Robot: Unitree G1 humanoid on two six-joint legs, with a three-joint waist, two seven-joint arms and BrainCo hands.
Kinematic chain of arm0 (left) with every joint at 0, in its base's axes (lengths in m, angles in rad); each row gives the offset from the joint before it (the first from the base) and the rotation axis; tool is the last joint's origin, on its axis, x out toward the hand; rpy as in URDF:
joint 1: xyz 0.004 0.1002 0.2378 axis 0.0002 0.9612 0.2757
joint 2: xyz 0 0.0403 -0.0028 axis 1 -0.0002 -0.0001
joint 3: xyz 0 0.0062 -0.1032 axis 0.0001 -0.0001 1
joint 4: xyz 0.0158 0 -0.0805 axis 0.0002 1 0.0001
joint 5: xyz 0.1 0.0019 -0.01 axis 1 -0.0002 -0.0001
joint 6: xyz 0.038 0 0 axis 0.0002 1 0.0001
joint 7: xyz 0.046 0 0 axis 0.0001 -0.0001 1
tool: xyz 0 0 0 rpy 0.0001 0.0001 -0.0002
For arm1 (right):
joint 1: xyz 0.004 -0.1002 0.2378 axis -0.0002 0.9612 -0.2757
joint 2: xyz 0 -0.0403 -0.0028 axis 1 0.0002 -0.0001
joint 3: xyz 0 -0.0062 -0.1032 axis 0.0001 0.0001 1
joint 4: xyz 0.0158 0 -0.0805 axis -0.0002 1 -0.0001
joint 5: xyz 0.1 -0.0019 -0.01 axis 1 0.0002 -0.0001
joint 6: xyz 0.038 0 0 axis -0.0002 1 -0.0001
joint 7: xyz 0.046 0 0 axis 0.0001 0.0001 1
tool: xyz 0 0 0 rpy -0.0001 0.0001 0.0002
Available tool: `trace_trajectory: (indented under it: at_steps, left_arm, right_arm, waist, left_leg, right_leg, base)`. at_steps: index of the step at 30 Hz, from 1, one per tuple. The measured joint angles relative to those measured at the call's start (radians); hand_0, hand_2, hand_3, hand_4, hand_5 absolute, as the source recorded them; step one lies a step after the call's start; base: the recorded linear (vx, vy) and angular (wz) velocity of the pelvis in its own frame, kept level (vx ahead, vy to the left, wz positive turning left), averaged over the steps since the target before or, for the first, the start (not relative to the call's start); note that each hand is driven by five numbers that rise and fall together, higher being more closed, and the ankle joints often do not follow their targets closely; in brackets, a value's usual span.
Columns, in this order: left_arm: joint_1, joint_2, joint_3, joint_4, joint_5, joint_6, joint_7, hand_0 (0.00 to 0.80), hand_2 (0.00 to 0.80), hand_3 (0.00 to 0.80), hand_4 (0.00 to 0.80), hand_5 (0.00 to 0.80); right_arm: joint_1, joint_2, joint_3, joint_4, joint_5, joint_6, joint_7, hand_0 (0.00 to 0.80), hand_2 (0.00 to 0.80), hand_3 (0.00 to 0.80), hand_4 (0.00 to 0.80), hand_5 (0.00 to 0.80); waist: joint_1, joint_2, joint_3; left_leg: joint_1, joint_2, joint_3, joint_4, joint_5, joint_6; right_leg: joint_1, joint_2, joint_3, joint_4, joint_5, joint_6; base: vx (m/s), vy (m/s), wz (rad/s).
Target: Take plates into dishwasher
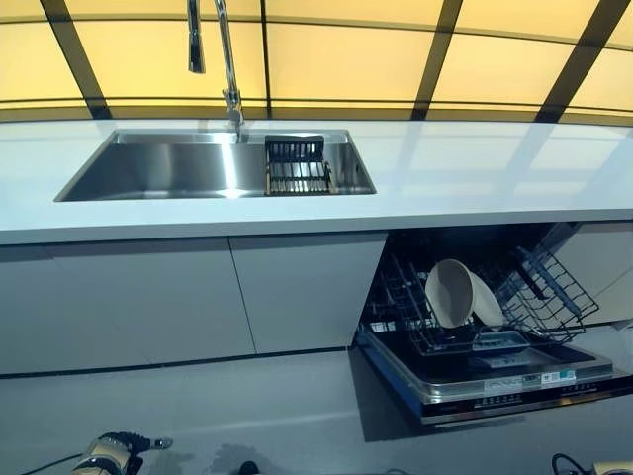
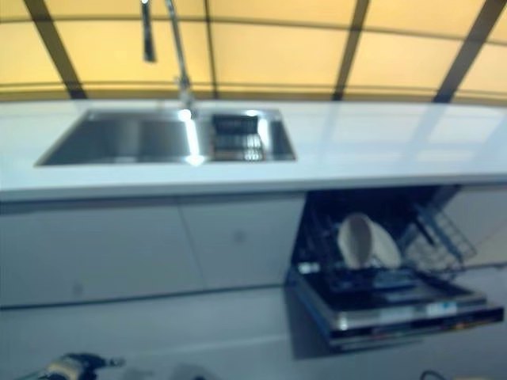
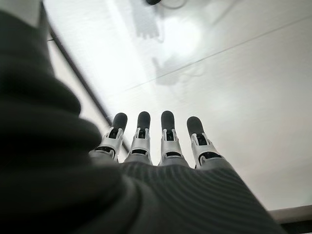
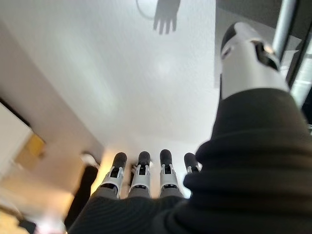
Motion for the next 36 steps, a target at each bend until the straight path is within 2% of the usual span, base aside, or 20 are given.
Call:
trace_trajectory:
  at_steps: [5, 6, 7, 8, 9, 10, 11, 12, 13, 14, 15, 16, 17, 19, 22, 27, 30, 34, 35, 36]
  left_arm:
    - [0.004, -0.062, 0.021, 0.022, 0.0, -0.009, -0.003, 0.0, 0.0, 0.0, 0.0, 0.0]
    - [0.002, -0.072, 0.023, 0.025, 0.0, -0.01, -0.003, 0.0, 0.0, 0.0, 0.0, 0.0]
    - [-0.005, -0.079, 0.025, 0.03, 0.0, -0.015, -0.004, 0.0, 0.0, 0.0, 0.0, 0.0]
    - [-0.007, -0.081, 0.024, 0.03, 0.0, -0.017, -0.004, 0.0, 0.0, 0.0, 0.0, 0.0]
    - [0.002, -0.087, 0.024, 0.031, 0.001, -0.014, -0.004, 0.0, 0.0, 0.0, 0.0, 0.0]
    - [-0.002, -0.093, 0.025, 0.028, 0.001, -0.015, -0.004, 0.0, 0.0, 0.0, 0.0, 0.0]
    - [-0.004, -0.103, 0.025, 0.025, 0.001, -0.02, -0.004, 0.0, 0.0, 0.0, 0.0, 0.0]
    - [-0.01, -0.117, 0.018, 0.018, 0.0, -0.022, -0.005, 0.0, 0.0, 0.0, 0.0, 0.0]
    - [-0.021, -0.121, 0.008, 0.016, 0.001, -0.023, -0.005, 0.0, 0.0, 0.0, 0.0, 0.0]
    - [-0.066, -0.12, -0.024, 0.017, 0.001, -0.019, -0.002, 0.0, 0.0, 0.0, 0.0, 0.0]
    - [-0.087, -0.116, -0.042, 0.014, 0.001, -0.018, -0.002, 0.0, 0.0, 0.0, 0.0, 0.0]
    - [-0.106, -0.114, -0.051, 0.007, 0.001, -0.019, 0.0, 0.0, 0.0, 0.0, 0.0, 0.0]
    - [-0.101, -0.116, -0.051, 0.009, 0.002, -0.02, 0.002, 0.0, 0.0, 0.0, 0.0, 0.0]
    - [-0.08, -0.118, -0.053, 0.024, 0.016, -0.017, 0.002, 0.0, 0.0, 0.0, 0.0, 0.0]
    - [-0.044, -0.115, -0.071, 0.026, 0.043, -0.008, 0.001, 0.0, 0.0, 0.0, 0.0, 0.0]
    - [-0.017, -0.115, -0.073, 0.026, 0.105, -0.002, -0.024, 0.0, 0.0, 0.0, 0.0, 0.0]
    - [-0.018, -0.114, -0.073, 0.02, 0.12, 0.008, -0.045, 0.0, 0.0, 0.0, 0.0, 0.0]
    - [-0.026, -0.117, -0.073, 0.017, 0.12, 0.038, -0.057, 0.0, 0.0, 0.0, 0.0, 0.0]
    - [-0.053, -0.134, -0.074, 0.031, 0.12, 0.067, -0.064, 0.0, 0.0, 0.0, 0.0, 0.0]
    - [-0.052, -0.138, -0.073, 0.031, 0.119, 0.071, -0.064, 0.0, 0.0, 0.0, 0.0, 0.0]
  right_arm:
    - [-0.004, 0.002, -0.037, 0.019, 0.076, -0.001, -0.011, 0.0, 0.0, 0.0, 0.0, 0.0]
    - [-0.002, 0.004, -0.041, 0.019, 0.084, -0.001, -0.011, 0.0, 0.0, 0.0, 0.0, 0.0]
    - [-0.001, 0.022, -0.043, 0.033, 0.089, -0.007, -0.013, 0.0, 0.0, 0.0, 0.0, 0.0]
    - [0.001, 0.039, -0.039, 0.038, 0.093, -0.012, -0.017, 0.0, 0.0, 0.0, 0.0, 0.0]
    - [-0.008, 0.062, -0.042, 0.03, 0.109, -0.024, -0.026, 0.0, 0.0, 0.0, 0.0, 0.0]
    - [-0.004, 0.064, -0.042, 0.027, 0.12, -0.03, -0.027, 0.0, 0.0, 0.0, 0.0, 0.0]
    - [-0.001, 0.065, -0.041, 0.017, 0.129, -0.032, -0.032, 0.0, 0.0, 0.0, 0.0, 0.0]
    - [0.022, 0.066, -0.04, 0.014, 0.133, -0.037, -0.038, 0.0, 0.0, 0.0, 0.0, 0.0]
    - [0.029, 0.069, -0.039, 0.016, 0.141, -0.031, -0.043, 0.0, 0.0, 0.0, 0.0, 0.0]
    - [0.025, 0.08, -0.039, 0.022, 0.178, 0.011, -0.056, 0.0, 0.0, 0.0, 0.0, 0.0]
    - [0.01, 0.084, -0.036, 0.028, 0.204, 0.037, -0.064, 0.0, 0.0, 0.0, 0.0, 0.0]
    - [-0.018, 0.087, -0.033, 0.034, 0.234, 0.057, -0.079, 0.0, 0.0, 0.0, 0.0, 0.0]
    - [-0.046, 0.087, -0.029, 0.038, 0.248, 0.073, -0.088, 0.0, 0.0, 0.0, 0.0, 0.0]
    - [-0.092, 0.09, -0.027, 0.037, 0.256, 0.102, -0.102, 0.0, 0.0, 0.0, 0.0, 0.0]
    - [-0.113, 0.09, -0.025, 0.036, 0.257, 0.113, -0.11, 0.0, 0.0, 0.0, 0.0, 0.0]
    - [-0.144, 0.096, -0.014, 0.038, 0.257, 0.112, -0.107, 0.0, 0.0, 0.0, 0.0, 0.0]
    - [-0.161, 0.11, -0.005, 0.037, 0.258, 0.11, -0.107, 0.0, 0.0, 0.0, 0.0, 0.0]
    - [-0.156, 0.122, 0.007, 0.046, 0.268, 0.109, -0.114, 0.0, 0.0, 0.0, 0.0, 0.0]
    - [-0.139, 0.123, 0.006, 0.078, 0.292, 0.114, -0.133, 0.0, 0.0, 0.0, 0.0, 0.0]
    - [-0.138, 0.128, 0.006, 0.081, 0.307, 0.117, -0.144, 0.0, 0.0, 0.0, 0.0, 0.0]
  waist:
    - [-0.026, 0.041, 0.048]
    - [-0.028, 0.041, 0.053]
    - [-0.029, 0.007, 0.051]
    - [-0.024, -0.028, 0.055]
    - [-0.027, -0.066, 0.052]
    - [-0.043, -0.063, 0.051]
    - [-0.065, -0.041, 0.042]
    - [-0.092, -0.005, 0.023]
    - [-0.112, 0.013, 0.016]
    - [-0.122, 0.011, 0.014]
    - [-0.118, -0.006, 0.013]
    - [-0.115, -0.026, 0.009]
    - [-0.111, -0.04, 0.005]
    - [-0.093, -0.052, -0.003]
    - [-0.05, -0.043, -0.006]
    - [-0.047, -0.018, -0.005]
    - [-0.024, -0.011, 0.009]
    - [-0.029, -0.011, 0.023]
    - [-0.03, -0.005, 0.031]
    - [-0.025, -0.002, 0.03]
  left_leg:
    - [-0.016, 0.011, 0.042, 0.016, 0.053, 0.016]
    - [-0.022, 0.007, 0.047, 0.022, 0.076, 0.005]
    - [-0.049, -0.022, 0.039, 0.03, 0.153, -0.081]
    - [-0.071, -0.042, 0.045, 0.129, 0.103, -0.099]
    - [-0.083, -0.075, 0.052, 0.365, -0.063, -0.002]
    - [-0.064, -0.082, 0.048, 0.432, -0.129, 0.008]
    - [-0.024, -0.082, 0.039, 0.43, -0.188, 0.023]
    - [0.033, -0.092, 0.032, 0.349, -0.247, 0.039]
    - [0.073, -0.1, 0.027, 0.241, -0.264, 0.055]
    - [0.103, -0.118, 0.002, 0.122, -0.235, 0.065]
    - [0.109, -0.132, -0.03, 0.091, -0.215, 0.069]
    - [0.105, -0.15, -0.058, 0.069, -0.195, 0.079]
    - [0.11, -0.157, -0.064, 0.057, -0.185, 0.083]
    - [0.13, -0.163, -0.056, 0.033, -0.175, 0.089]
    - [0.161, -0.172, -0.052, -0.005, -0.155, 0.09]
    - [0.194, -0.171, -0.042, -0.051, -0.127, 0.087]
    - [0.23, -0.152, 0.014, -0.052, -0.136, 0.083]
    - [0.229, -0.141, 0.024, -0.055, -0.144, 0.091]
    - [0.226, -0.122, 0.01, -0.046, -0.14, 0.098]
    - [0.226, -0.116, 0.007, -0.041, -0.141, 0.095]
  right_leg:
    - [-0.002, 0.01, -0.025, 0.034, -0.033, -0.031]
    - [-0.005, 0.014, -0.032, 0.041, -0.032, -0.043]
    - [-0.018, -0.032, -0.052, 0.042, -0.025, -0.055]
    - [-0.02, -0.074, -0.064, 0.033, 0.001, -0.051]
    - [0.0, -0.118, -0.088, -0.016, 0.034, -0.041]
    - [0.024, -0.119, -0.093, -0.043, 0.05, -0.035]
    - [0.037, -0.107, -0.114, -0.055, 0.068, -0.024]
    - [0.031, -0.081, -0.136, -0.052, 0.068, -0.021]
    - [0.018, -0.062, -0.142, -0.042, 0.064, -0.015]
    - [-0.011, -0.06, -0.135, 0.005, 0.047, -0.005]
    - [-0.031, -0.066, -0.127, 0.022, 0.042, -0.003]
    - [-0.045, -0.07, -0.094, 0.021, 0.035, 0.005]
    - [-0.044, -0.071, -0.073, 0.02, 0.038, 0.005]
    - [-0.039, -0.074, -0.053, 0.019, 0.045, 0.01]
    - [-0.028, -0.074, -0.046, 0.013, 0.05, 0.011]
    - [-0.025, -0.07, -0.061, 0.021, 0.06, 0.008]
    - [-0.033, -0.073, -0.152, 0.033, 0.091, 0.001]
    - [-0.061, -0.087, -0.139, 0.1, 0.088, 0.006]
    - [-0.095, -0.125, -0.115, 0.232, 0.053, 0.018]
    - [-0.098, -0.143, -0.096, 0.264, 0.05, 0.023]
  base:
    - [-0.213, -0.026, 0.33]
    - [-0.332, -0.037, 0.43]
    - [-0.34, -0.002, 0.19]
    - [-0.436, 0.079, -0.07]
    - [-0.299, 0.16, -0.19]
    - [-0.251, 0.2, 0.03]
    - [-0.173, 0.135, 0.46]
    - [-0.196, 0.056, 0.6]
    - [-0.254, -0.003, 0.79]
    - [-0.194, -0.016, 0.69]
    - [-0.156, 0.008, 0.65]
    - [-0.071, 0.021, 0.37]
    - [-0.087, 0.021, 0.22]
    - [-0.047, 0.013, -0.02]
    - [-0.007, 0.016, -0.03]
    - [-0.073, -0.02, -0.07]
    - [-0.116, -0.045, -0.56]
    - [-0.099, -0.107, -0.11]
    - [-0.12, -0.282, 0.22]
    - [-0.136, -0.331, 0.23]
